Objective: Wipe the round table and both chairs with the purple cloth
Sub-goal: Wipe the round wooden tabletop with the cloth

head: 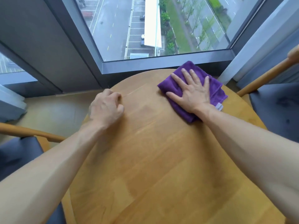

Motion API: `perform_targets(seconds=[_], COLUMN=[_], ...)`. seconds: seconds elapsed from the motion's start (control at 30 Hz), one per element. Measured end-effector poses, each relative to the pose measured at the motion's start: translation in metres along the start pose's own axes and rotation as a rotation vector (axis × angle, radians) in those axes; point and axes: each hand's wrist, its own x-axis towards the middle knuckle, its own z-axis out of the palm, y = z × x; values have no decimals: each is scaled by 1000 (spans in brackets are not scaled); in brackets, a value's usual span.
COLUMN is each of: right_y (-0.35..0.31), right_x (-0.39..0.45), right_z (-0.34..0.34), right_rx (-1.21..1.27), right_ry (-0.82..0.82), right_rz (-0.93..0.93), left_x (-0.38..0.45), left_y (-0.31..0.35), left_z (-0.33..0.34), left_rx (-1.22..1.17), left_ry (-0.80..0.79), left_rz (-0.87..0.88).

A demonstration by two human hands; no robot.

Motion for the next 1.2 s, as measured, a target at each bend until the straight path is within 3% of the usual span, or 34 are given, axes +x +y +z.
perform_targets(seconds=[0.17, 0.37, 0.5, 0.7, 0.83, 1.07, 1.2], right_y=[54, 8, -67, -142, -91, 92, 129], right_x=[-28, -47, -67, -112, -123, -139, -164], right_z=[-2, 2, 5, 12, 8, -4, -1], right_rx=[30, 65, 74, 34, 15, -20, 19], right_ry=[-7, 8, 18, 4, -5, -25, -7], right_rz=[161, 208, 72, -262, -331, 99, 206], left_x=[7, 2, -5, -8, -2, -18, -25], left_y=[34, 43, 35, 7, 22, 89, 110], left_z=[4, 27, 23, -9, -10, 20, 23], left_rx=[262, 279, 222, 24, 24, 83, 137], left_ry=[-179, -215, -237, -54, -93, -195, -198], left_rz=[-127, -191, -148, -44, -28, -44, -109])
